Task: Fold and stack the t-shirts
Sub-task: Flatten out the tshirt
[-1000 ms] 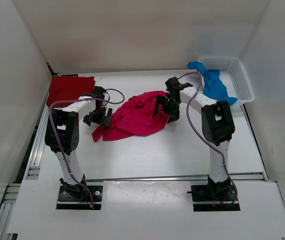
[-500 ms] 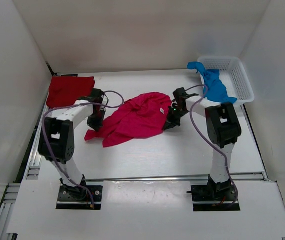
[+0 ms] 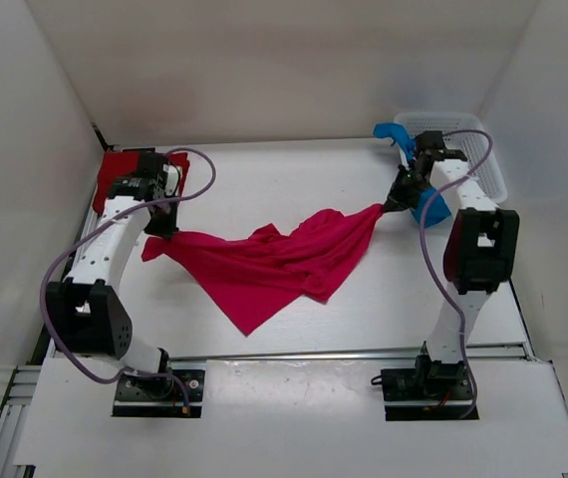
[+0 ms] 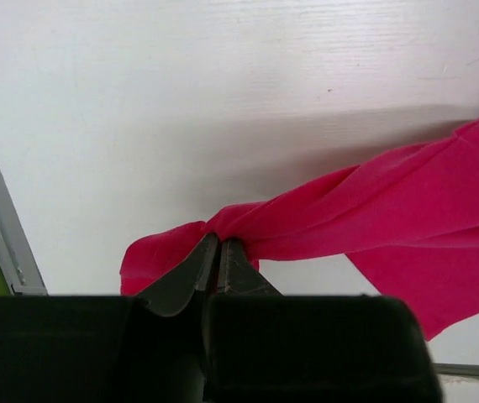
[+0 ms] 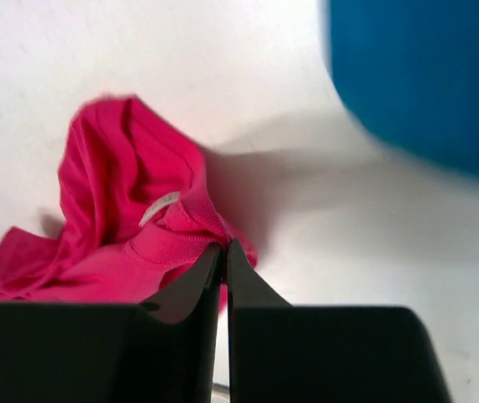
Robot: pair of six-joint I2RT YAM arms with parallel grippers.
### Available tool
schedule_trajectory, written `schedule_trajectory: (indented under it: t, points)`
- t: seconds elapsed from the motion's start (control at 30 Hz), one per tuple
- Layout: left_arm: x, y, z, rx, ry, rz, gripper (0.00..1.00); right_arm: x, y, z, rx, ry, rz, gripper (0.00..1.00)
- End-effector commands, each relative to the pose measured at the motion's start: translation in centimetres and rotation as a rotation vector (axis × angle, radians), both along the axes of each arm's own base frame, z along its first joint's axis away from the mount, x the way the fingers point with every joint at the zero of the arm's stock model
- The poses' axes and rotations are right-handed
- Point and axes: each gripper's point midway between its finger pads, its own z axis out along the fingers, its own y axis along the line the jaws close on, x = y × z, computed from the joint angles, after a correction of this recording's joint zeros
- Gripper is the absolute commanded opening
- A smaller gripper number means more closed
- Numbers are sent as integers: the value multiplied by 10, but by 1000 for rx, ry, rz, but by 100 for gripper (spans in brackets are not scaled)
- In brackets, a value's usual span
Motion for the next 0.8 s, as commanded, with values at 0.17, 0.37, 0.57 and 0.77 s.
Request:
schedule_trajectory:
  t: [0.17, 0.37, 0.57, 0.77]
  points:
    - [76, 34, -13, 182, -66, 110, 25, 8, -10, -4, -86, 79, 24, 5]
    - [114, 13, 21, 168, -156, 77, 100, -29, -16, -14, -98, 99, 70, 79]
    - [23, -79, 28, -14, -164, -217, 100, -90, 21, -2, -109, 51, 75, 81]
    - [-108, -115, -98, 192, 110, -571, 100, -140, 109, -38, 67, 213, 159, 84]
